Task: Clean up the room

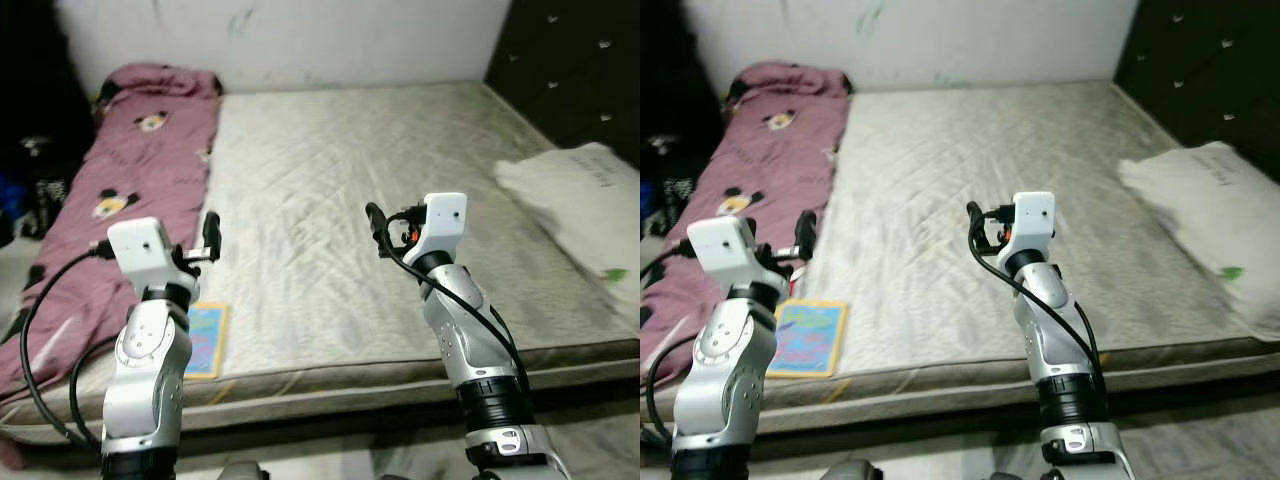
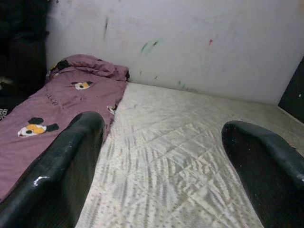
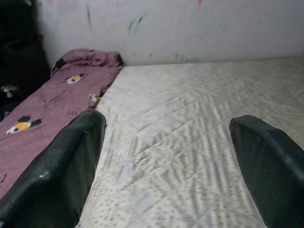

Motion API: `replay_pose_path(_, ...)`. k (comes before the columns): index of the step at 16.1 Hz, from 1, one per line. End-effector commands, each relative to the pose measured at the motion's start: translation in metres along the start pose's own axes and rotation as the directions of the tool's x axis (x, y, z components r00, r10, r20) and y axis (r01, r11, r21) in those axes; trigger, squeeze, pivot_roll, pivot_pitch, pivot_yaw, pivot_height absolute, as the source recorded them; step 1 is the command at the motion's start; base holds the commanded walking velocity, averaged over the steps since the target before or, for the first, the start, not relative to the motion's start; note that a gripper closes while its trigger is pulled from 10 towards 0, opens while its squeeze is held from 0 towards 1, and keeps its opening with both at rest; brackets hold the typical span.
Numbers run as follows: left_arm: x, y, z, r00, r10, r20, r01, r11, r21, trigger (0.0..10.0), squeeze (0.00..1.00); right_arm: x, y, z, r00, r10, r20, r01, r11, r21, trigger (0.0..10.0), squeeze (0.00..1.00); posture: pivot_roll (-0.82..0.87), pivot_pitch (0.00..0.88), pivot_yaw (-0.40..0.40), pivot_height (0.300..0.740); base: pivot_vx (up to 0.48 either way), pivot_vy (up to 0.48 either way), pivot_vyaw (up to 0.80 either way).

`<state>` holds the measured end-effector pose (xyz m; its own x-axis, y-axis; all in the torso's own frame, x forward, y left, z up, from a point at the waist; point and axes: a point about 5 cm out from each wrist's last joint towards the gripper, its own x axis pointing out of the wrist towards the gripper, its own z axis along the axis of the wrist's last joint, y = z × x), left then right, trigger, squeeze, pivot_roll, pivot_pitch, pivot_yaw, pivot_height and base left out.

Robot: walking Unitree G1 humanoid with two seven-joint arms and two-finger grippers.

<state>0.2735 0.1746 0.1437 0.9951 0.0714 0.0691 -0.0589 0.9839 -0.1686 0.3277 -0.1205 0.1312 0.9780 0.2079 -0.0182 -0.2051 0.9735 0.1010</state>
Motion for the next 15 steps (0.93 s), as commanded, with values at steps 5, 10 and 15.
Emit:
replay_pose_path(5, 0.0009, 0.0052, 0.0009, 1.000, 0.016, -0.007, -0.015, 1.000, 0.004, 10.0, 0.00, 0.0041, 0.0086, 0.0022, 0.999, 0.042, -0.003, -0.042, 0.999, -0.005, 10.0, 0.00, -0.07, 0.000, -0.011, 0.740, 0.000, 0.480, 0.00)
replay_pose_path(10, 0.0015, 0.0056, 0.0008, 1.000, 0.022, -0.004, -0.022, 1.000, 0.005, 10.0, 0.00, 0.0048, 0.0091, 0.0017, 0.999, 0.048, -0.008, -0.048, 0.999, -0.012, 10.0, 0.00, -0.07, 0.000, -0.013, 0.740, 0.000, 0.480, 0.00)
replay_pose_path(15, 0.0023, 0.0056, 0.0008, 1.000, 0.021, -0.002, -0.021, 1.000, 0.009, 10.0, 0.00, 0.0058, 0.0092, 0.0013, 0.999, 0.046, -0.008, -0.047, 0.999, -0.012, 10.0, 0.00, -0.07, 0.000, -0.010, 0.740, 0.000, 0.480, 0.00)
